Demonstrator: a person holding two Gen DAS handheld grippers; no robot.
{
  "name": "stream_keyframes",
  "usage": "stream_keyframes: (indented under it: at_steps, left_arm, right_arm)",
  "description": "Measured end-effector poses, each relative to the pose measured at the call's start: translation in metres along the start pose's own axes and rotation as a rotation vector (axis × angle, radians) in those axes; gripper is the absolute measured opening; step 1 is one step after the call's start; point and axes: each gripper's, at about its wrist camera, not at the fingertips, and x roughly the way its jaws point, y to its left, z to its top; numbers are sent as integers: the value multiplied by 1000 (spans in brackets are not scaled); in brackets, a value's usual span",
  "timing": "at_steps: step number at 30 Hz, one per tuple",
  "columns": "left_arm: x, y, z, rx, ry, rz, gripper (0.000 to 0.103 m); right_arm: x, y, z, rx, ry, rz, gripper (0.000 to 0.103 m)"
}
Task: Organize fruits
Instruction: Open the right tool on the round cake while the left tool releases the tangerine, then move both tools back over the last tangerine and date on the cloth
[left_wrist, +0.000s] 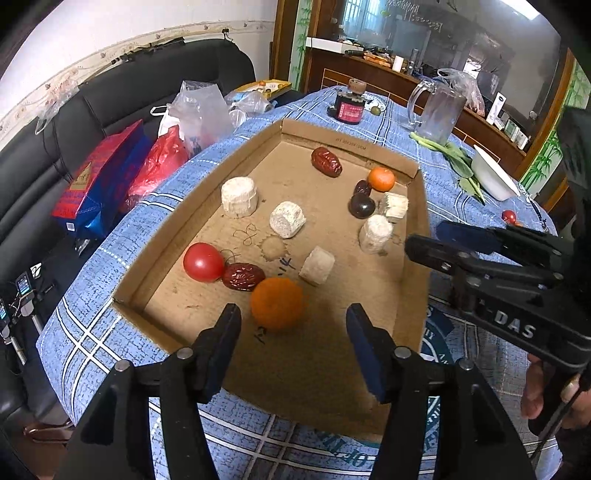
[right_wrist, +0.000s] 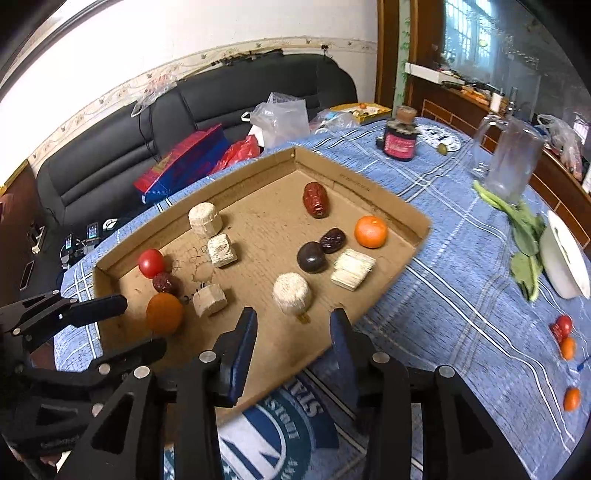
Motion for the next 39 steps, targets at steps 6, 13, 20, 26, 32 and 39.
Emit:
stream_keyframes:
  at_steps: [6, 13, 20, 26, 32, 39]
  left_arm:
    - [-10, -15, -2, 25, -23, 13, 59]
    - [-19, -54, -3, 93, -52, 9, 61]
    - [-16, -115, -7, 204, -48, -35, 66]
    - [-8, -170, -14, 288, -19, -95, 66]
    - [-1, -216, -17, 351, 7, -134, 66]
    - [7, -237, -19, 372, 27, -133, 67]
  right_arm:
    - [-29, -18, -19, 48, -17, -21, 45]
    - [-66, -53, -61, 126, -23, -62, 45]
    - [-99, -99, -109, 224, -18, -127, 44]
    - [-128, -146, -146, 335, -21, -191, 44]
    - [-155, -193, -172, 417, -32, -264, 44]
    - [-166, -254, -172, 503, -68, -320, 44]
